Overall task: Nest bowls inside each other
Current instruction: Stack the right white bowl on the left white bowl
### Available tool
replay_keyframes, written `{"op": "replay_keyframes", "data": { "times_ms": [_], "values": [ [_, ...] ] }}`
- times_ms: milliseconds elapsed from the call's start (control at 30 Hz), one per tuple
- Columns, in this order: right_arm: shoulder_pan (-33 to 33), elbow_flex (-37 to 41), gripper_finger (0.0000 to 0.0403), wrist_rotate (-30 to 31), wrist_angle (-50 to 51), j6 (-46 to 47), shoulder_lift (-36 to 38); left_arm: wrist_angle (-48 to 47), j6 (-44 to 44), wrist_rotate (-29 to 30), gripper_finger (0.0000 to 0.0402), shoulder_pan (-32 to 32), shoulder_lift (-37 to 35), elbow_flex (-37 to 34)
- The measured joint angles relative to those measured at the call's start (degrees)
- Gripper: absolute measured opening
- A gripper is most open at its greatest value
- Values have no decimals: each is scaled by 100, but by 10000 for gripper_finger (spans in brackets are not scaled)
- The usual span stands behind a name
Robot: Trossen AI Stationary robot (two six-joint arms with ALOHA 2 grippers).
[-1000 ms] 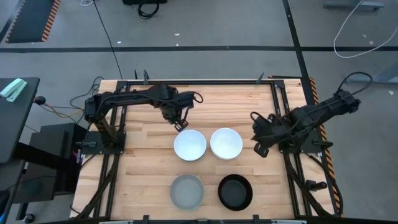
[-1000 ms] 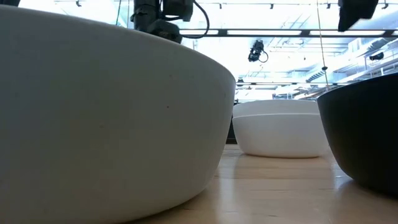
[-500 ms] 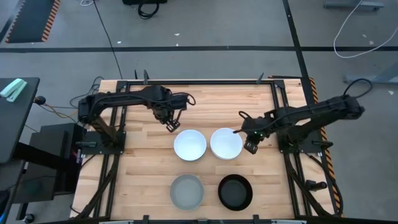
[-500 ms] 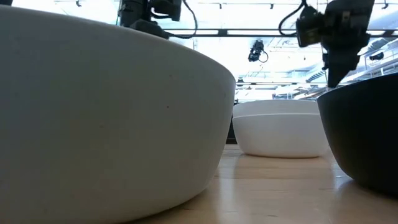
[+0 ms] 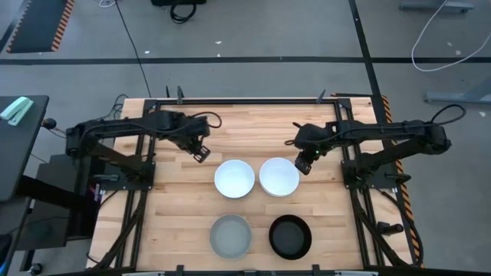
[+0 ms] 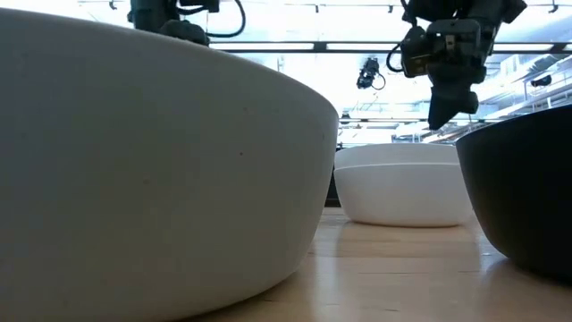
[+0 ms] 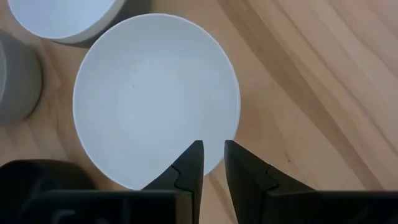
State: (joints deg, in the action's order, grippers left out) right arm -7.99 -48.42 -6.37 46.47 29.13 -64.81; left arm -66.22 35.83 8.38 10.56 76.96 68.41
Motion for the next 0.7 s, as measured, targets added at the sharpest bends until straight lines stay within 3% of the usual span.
{"op": "replay_keyframes", "data": {
  "times_ms": [200, 367, 700],
  "values": [
    [-212, 0, 74, -298, -147, -90, -47, 697, 196, -25, 26, -124, -530, -772],
    [-193, 0, 74, -420, -163, -119, -294, 756, 324, -26, 16, -140, -765, -1170],
    [-201, 0, 74, -465, -247, -236, -1180, 1234, 374, -112, 22, -241, -850, -1453]
  ]
}}
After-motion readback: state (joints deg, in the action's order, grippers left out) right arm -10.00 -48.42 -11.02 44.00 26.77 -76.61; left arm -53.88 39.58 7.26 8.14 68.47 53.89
